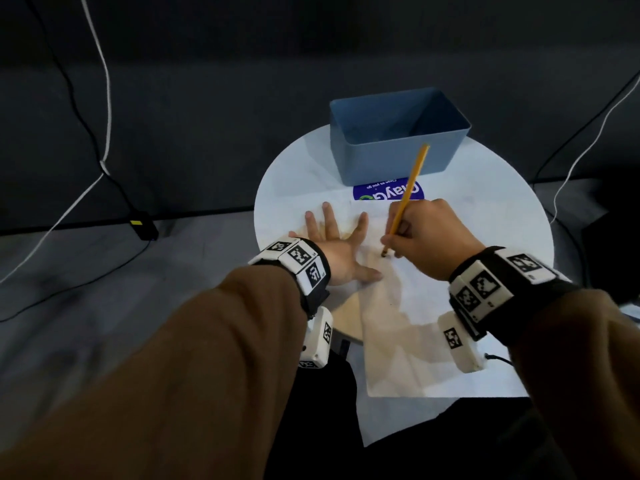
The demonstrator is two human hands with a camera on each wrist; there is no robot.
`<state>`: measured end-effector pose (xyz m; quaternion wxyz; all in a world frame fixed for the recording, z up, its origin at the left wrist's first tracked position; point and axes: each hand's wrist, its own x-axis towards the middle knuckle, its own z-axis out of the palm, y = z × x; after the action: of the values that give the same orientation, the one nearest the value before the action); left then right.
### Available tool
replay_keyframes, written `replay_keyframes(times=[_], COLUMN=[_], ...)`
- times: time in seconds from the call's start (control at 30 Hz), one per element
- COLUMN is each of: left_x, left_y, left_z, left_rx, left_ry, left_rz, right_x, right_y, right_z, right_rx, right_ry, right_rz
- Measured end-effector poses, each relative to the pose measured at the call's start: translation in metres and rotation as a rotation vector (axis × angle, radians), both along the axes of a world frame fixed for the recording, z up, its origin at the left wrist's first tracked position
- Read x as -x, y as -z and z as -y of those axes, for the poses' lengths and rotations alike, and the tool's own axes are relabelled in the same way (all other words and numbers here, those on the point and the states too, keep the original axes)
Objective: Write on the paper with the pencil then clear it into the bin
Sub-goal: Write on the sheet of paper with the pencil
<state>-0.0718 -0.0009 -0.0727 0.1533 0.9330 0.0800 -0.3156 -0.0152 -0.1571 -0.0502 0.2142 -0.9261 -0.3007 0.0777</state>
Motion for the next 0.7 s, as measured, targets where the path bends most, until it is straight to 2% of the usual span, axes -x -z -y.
replay_keyframes(times=[0.07, 0.23, 0.4, 0.57, 0.7], left_x=[-0.001, 0.002, 0.0, 0.001, -0.001], left_y=[0.0, 0.005, 0.006, 0.004, 0.006], left_z=[0.0, 0.004, -0.004, 0.0, -0.002], left_rx=[-0.004, -0.066, 0.035, 0.013, 0.04], left_ry=[0.002, 0.029, -0.002, 0.012, -0.005], left_rz=[-0.005, 0.058, 0.017, 0.023, 0.017], right_x=[0.0, 0.017, 0.008, 0.023, 0.01], right_y=[-0.001, 0.0, -0.002, 0.001, 0.003], right_z=[0.003, -0.008, 0.009, -0.003, 0.021], right_rx=[-0.007, -0.034, -0.029, -0.067, -0.091], right_ry=[0.033, -0.08, 0.043, -0.011, 0.161], right_rz=[0.013, -0.03, 0.032, -0.016, 0.052])
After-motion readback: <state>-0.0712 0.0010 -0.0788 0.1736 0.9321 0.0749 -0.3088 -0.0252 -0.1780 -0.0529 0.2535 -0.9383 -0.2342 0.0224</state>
